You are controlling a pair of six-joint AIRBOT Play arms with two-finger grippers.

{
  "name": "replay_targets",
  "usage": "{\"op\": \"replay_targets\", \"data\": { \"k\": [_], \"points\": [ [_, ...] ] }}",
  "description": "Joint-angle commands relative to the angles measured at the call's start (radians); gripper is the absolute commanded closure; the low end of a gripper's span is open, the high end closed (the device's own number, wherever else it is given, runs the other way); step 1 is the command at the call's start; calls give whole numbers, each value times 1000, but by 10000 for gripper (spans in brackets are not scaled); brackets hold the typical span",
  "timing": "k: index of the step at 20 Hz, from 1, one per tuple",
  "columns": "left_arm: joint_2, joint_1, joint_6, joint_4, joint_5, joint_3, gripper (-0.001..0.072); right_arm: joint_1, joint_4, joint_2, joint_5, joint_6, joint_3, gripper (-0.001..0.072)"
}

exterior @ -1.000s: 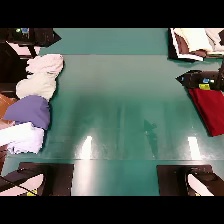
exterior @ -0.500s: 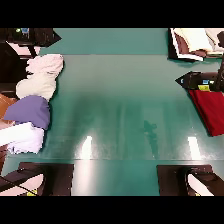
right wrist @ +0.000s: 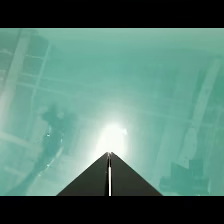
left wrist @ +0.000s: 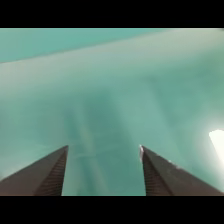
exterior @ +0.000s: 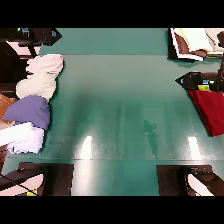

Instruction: Fold the shirts.

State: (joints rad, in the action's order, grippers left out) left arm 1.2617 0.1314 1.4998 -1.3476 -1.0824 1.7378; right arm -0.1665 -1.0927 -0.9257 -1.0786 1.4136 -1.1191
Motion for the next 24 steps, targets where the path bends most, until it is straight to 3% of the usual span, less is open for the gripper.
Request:
{"op": "replay_targets", "data": {
  "k": [1, 4, 10, 15, 19, 20, 23, 24],
  "points": [
    [85, -2, 107, -327, 36, -2, 166, 0, 0, 1, 6, 0, -1, 701],
    [248, -6, 108, -459, 89, -2, 125, 0, 0, 1, 6, 0, -1, 701],
    [528, -135, 152, -434, 198, -2, 126, -1, 1, 1, 4, 0, -1, 701],
    [633, -185, 151, -418, 345, 0, 127, -1, 2, 1, 4, 0, -1, 702],
    [678, -190, 150, -426, 384, 3, 128, -1, 2, 1, 6, 0, -1, 701],
    [679, -190, 150, -426, 391, 3, 198, 0, 1, 1, 6, 0, -1, 701],
    [674, -190, 151, -422, 389, 42, 687, 0, 1, 1, 13, 0, -1, 701],
    [674, -190, 151, -422, 368, 73, 687, 0, 1, 1, 14, 0, -1, 701]
  ]
}}
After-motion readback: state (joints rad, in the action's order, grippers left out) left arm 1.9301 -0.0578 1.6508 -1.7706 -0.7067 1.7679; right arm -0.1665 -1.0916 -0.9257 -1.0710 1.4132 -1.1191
